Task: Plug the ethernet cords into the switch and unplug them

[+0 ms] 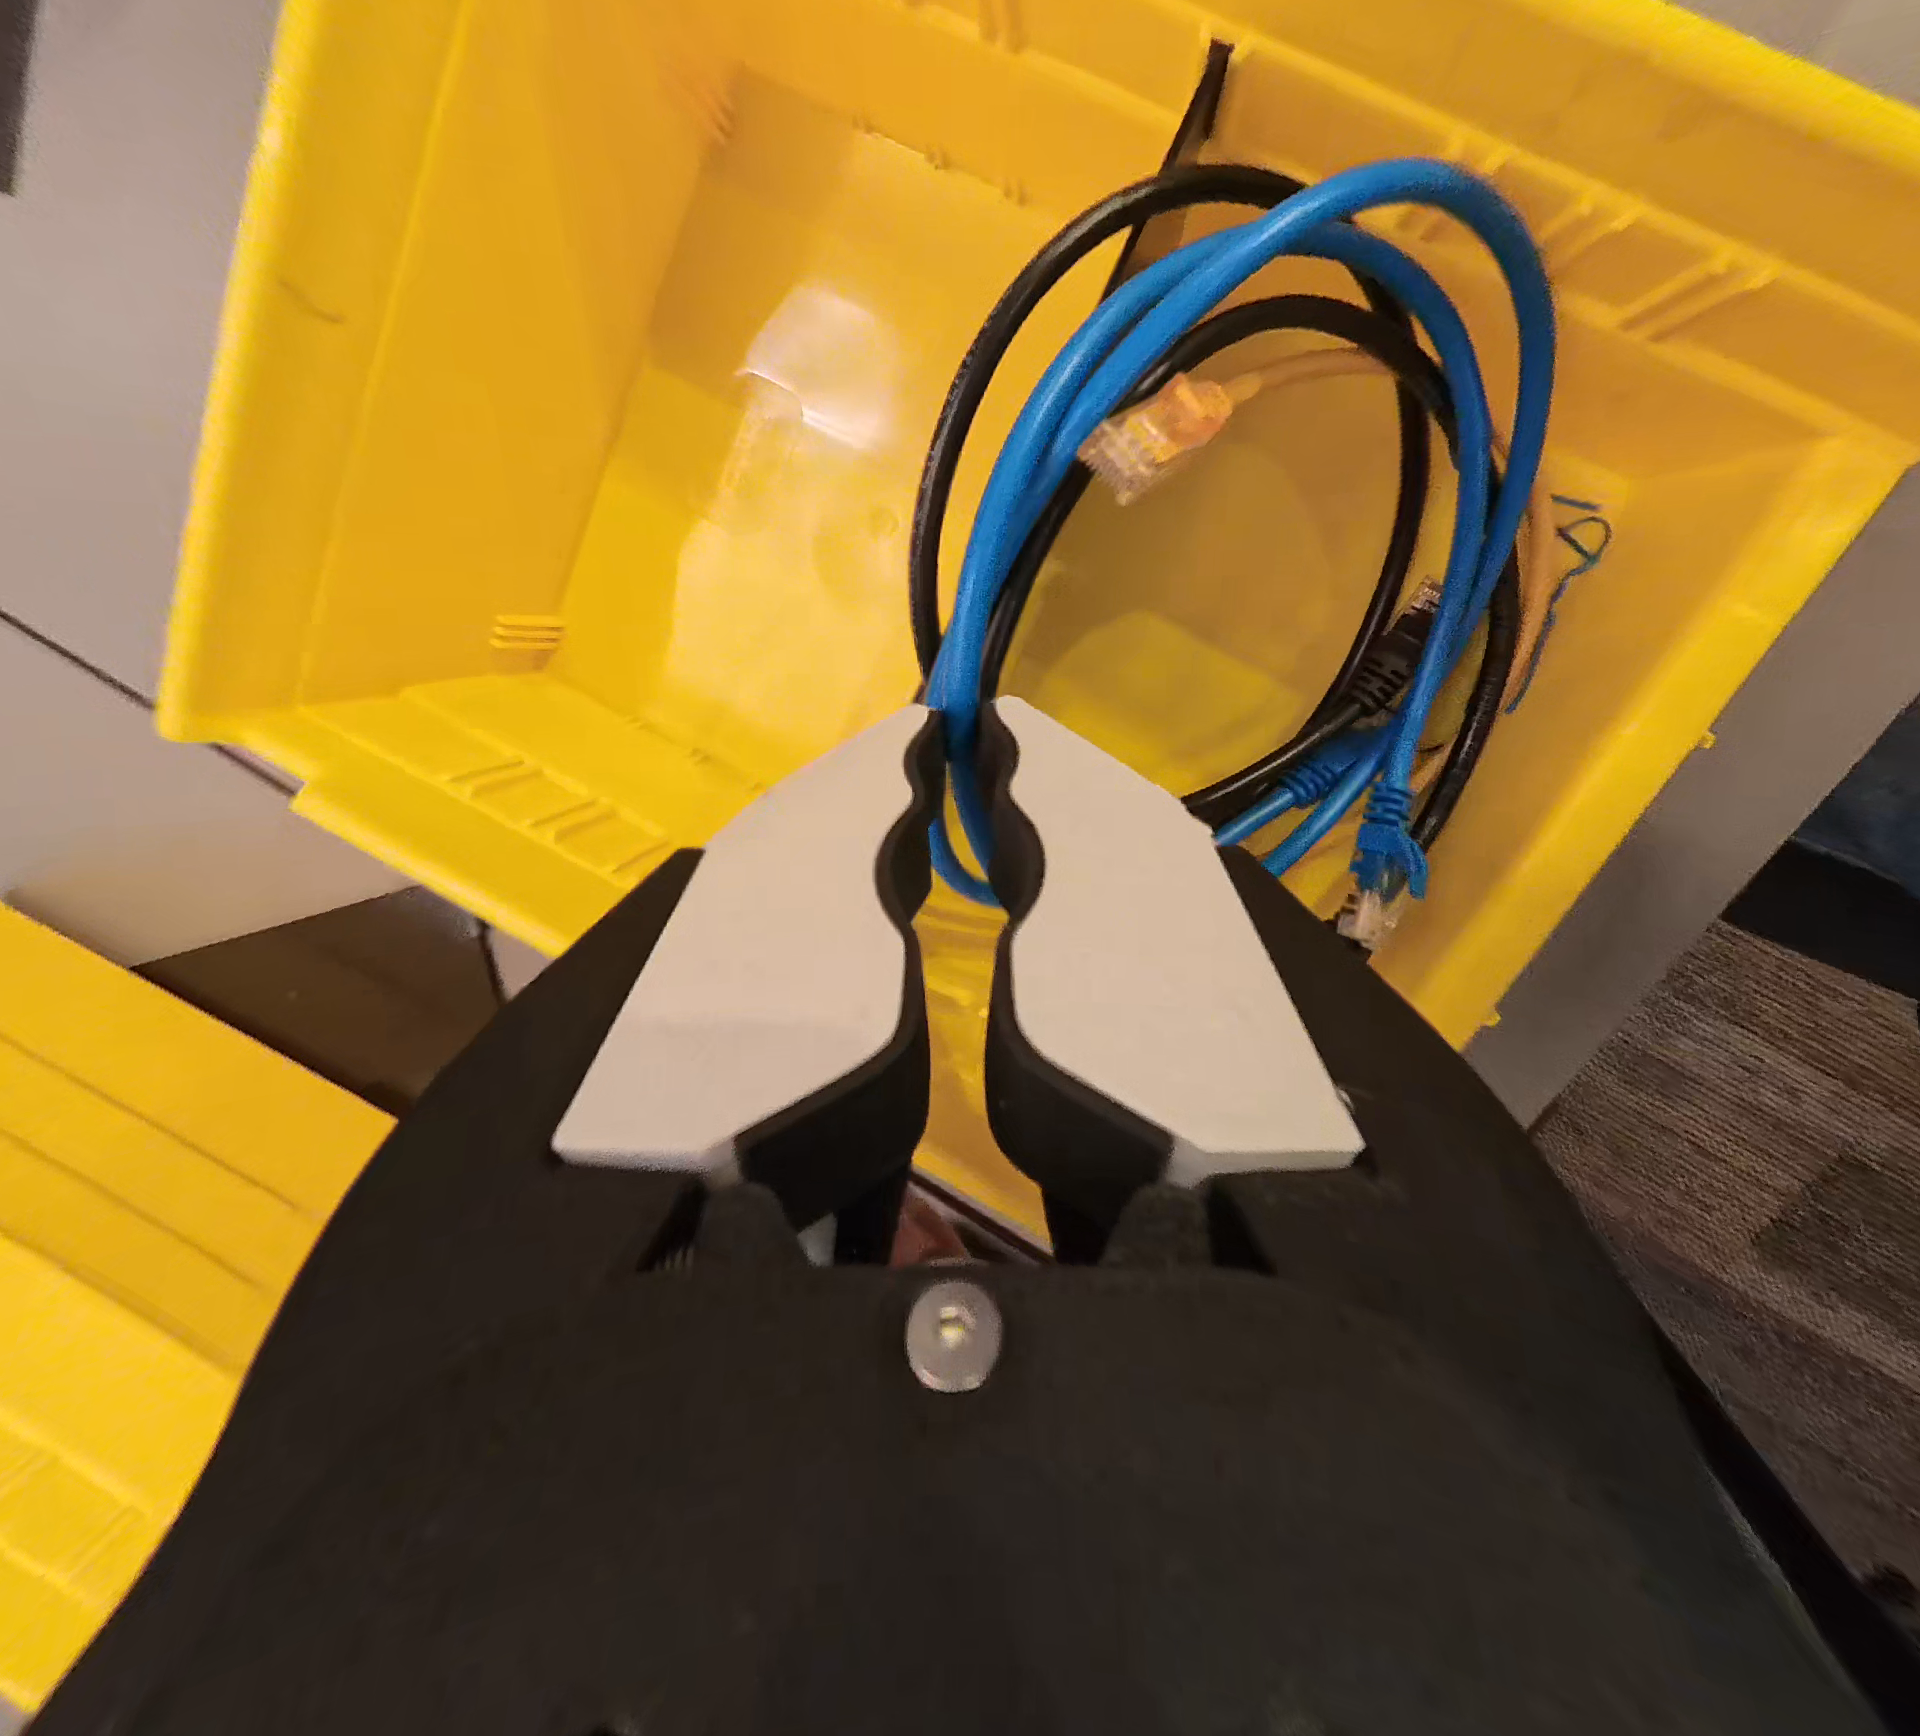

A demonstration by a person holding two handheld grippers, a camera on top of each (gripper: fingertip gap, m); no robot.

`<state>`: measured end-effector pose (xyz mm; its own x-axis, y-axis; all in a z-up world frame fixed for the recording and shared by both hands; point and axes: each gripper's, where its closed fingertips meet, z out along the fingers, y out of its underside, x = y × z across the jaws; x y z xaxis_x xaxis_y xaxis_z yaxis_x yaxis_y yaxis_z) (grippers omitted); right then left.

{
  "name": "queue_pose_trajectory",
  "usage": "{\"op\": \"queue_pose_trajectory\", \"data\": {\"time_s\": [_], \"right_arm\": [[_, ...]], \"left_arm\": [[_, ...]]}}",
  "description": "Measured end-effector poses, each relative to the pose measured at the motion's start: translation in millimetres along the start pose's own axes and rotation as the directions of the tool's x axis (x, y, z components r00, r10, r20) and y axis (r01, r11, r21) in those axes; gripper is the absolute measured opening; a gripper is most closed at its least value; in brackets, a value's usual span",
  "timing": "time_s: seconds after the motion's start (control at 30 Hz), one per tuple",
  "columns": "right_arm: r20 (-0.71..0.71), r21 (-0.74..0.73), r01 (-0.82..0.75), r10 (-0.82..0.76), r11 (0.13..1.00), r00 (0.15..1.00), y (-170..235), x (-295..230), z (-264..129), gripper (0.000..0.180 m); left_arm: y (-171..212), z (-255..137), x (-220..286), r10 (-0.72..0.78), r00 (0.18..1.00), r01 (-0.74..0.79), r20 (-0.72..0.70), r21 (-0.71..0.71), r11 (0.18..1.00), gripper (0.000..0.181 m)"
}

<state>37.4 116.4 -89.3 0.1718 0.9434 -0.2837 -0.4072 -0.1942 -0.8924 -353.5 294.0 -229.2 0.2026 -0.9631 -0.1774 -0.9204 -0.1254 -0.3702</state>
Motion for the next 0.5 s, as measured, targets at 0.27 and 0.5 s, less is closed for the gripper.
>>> {"op": "queue_pose_trajectory", "data": {"time_s": [0.27, 0.5], "right_arm": [[-0.003, 0.006, -0.002, 0.002, 1.0, 1.0, -1, 2, -2, 0.07], [0.0, 0.009, 0.005, -0.005, 1.0, 1.0, -2, 0, -2, 0.071]], "left_arm": [[-24, -52, 14, 0.036, 0.993, -0.045, 0.111, 0.079, 0.996, 0.005], [-43, -89, 18, 0.018, 0.978, -0.057, 0.207, 0.183, 0.981, 0.005]]}}
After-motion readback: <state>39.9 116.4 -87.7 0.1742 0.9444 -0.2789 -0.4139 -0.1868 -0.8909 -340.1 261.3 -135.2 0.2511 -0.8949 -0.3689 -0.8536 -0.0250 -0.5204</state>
